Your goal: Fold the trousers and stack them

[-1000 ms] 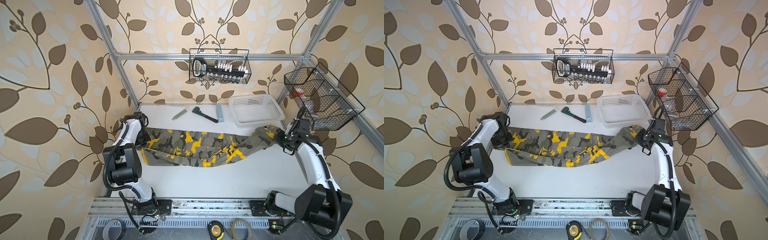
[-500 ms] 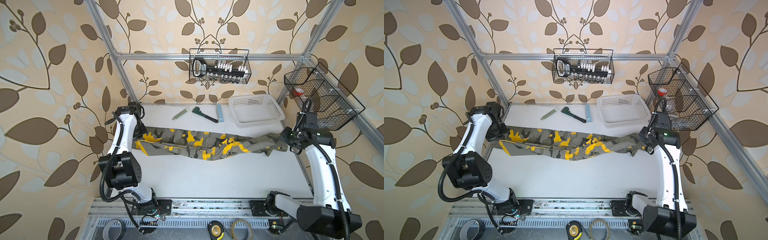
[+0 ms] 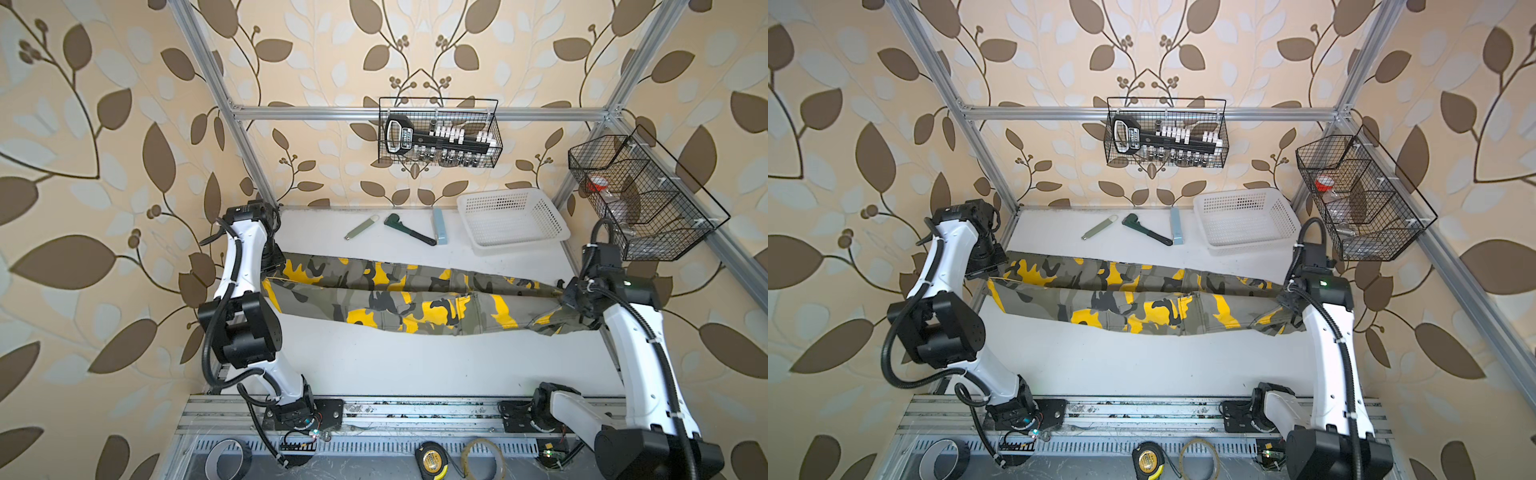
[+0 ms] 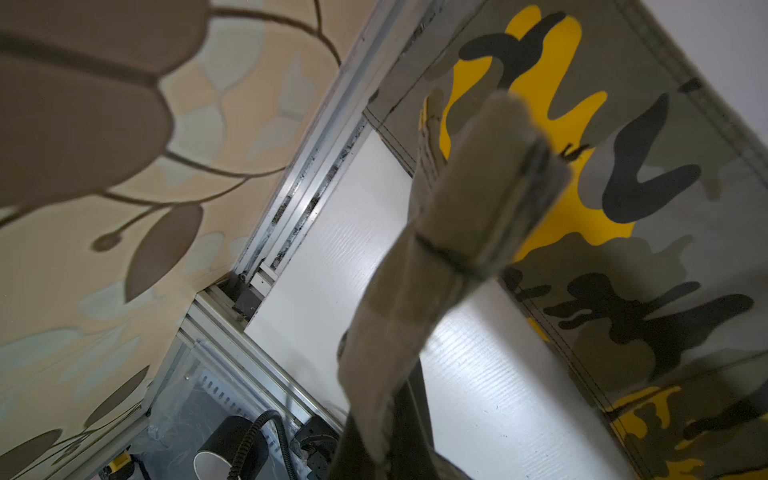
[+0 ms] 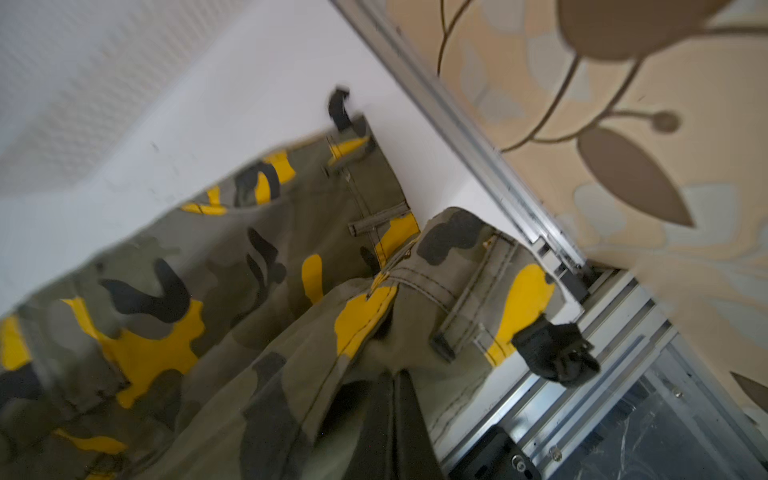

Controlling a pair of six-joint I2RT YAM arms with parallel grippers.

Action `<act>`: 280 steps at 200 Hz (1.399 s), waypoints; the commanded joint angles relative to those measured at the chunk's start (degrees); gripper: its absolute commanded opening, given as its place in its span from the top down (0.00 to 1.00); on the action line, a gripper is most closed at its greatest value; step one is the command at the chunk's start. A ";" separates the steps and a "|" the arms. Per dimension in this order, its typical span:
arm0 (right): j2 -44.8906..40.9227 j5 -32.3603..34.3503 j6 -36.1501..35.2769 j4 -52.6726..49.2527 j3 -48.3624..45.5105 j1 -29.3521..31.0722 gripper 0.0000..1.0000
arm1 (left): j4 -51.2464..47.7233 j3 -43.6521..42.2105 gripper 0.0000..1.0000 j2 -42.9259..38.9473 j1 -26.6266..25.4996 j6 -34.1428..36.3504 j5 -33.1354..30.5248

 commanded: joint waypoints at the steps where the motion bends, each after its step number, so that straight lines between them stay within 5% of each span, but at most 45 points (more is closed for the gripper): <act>1: 3.33 1.29 3.34 6.40 -6.58 2.29 1.00 | 3.89 -2.84 0.93 4.04 -0.01 0.69 1.45; 51: 5.42 4.71 3.20 8.82 -12.20 4.04 1.00 | 5.55 -4.18 0.86 12.42 -0.13 2.02 0.21; 88: 3.55 4.10 4.11 8.75 -15.00 5.46 1.00 | 6.53 -4.60 0.59 12.26 -0.10 2.46 -1.23; 108: 3.98 2.56 5.37 8.19 -14.35 5.71 1.00 | 6.40 -3.90 0.44 9.50 -0.07 2.17 -0.72; 177: -2.87 -2.25 10.75 3.84 -15.06 1.14 1.00 | 5.65 -15.03 0.23 -10.68 0.80 -5.07 7.35; 200: -3.19 -2.05 10.76 4.18 -15.65 0.57 1.00 | 8.21 -23.76 0.22 -16.68 4.00 -8.89 10.18; 221: -3.17 -2.40 10.48 5.30 -16.37 0.43 1.00 | 12.97 -32.41 0.23 -21.22 7.89 -12.01 19.41; 280: -4.45 -2.13 13.13 5.07 -18.50 3.61 1.00 | 25.21 -43.37 0.25 -14.30 7.97 -15.31 28.75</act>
